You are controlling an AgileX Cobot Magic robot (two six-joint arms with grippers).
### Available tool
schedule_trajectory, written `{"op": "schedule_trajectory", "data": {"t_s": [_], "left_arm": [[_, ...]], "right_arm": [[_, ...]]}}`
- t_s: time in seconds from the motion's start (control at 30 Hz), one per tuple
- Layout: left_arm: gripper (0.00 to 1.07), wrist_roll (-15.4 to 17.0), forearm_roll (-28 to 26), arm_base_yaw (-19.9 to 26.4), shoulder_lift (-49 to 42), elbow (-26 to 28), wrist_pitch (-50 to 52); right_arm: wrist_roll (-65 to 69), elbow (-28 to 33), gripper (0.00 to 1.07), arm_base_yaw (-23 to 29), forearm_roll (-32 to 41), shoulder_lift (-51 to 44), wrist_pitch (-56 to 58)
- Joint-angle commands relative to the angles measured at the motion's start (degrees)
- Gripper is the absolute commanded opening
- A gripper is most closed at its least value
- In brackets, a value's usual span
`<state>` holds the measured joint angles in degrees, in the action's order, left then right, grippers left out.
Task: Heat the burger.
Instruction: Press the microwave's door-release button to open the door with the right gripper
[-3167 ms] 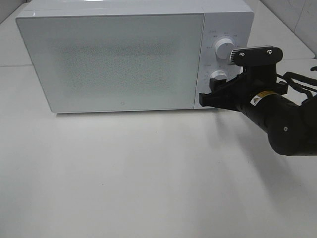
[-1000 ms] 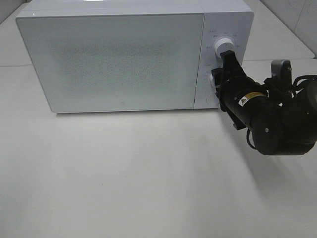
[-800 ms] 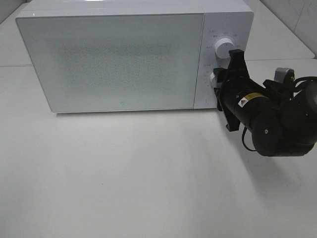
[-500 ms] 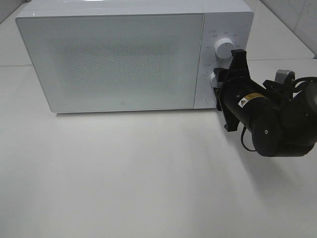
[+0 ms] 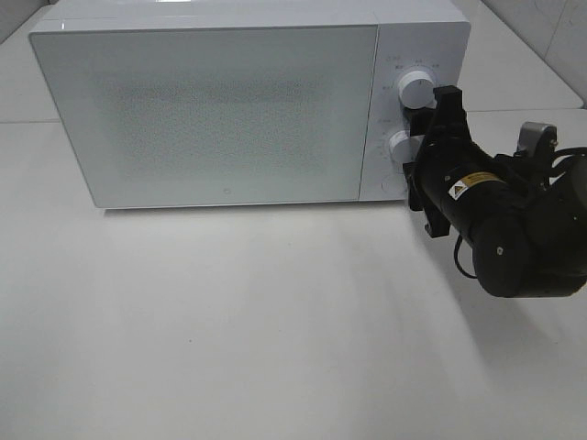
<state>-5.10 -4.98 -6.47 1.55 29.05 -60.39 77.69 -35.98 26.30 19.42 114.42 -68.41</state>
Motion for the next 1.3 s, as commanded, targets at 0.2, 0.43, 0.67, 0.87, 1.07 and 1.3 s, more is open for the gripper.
{"op": "schedule_trajectory", "data": {"t_s": [0.2, 0.43, 0.67, 0.87, 1.07, 1.3], "left_arm": [[0.0, 0.23, -0.06, 0.06, -0.11, -0.11, 0.74], [0.0, 0.23, -0.06, 0.06, -0.11, -0.11, 0.74], [0.0, 0.23, -0.06, 0.06, -0.11, -0.11, 0.74], [0.0, 0.23, -0.06, 0.06, -0.11, -0.11, 0.74], [0.0, 0.23, -0.06, 0.06, -0.11, -0.11, 0.74], [0.0, 0.23, -0.06, 0.06, -0.11, -0.11, 0.74]], "right_arm": [[-1.49, 5.73, 0.66, -0.4, -6.7, -3.09, -4.98], [-5.56, 10.77, 0.65, -0.4, -11.57, -4.53, -5.39], [-28.76, 12.15, 0.59, -0.4, -17.53, -7.91, -5.04], [-49.56, 12.15, 0.59, -0.4, -22.8, -11.86, 1.78], [-60.91, 12.15, 0.59, -0.4, -23.03, -16.5, 9.45], [-64.8, 11.57, 0.59, -0.4, -23.03, -20.86, 24.01]]}}
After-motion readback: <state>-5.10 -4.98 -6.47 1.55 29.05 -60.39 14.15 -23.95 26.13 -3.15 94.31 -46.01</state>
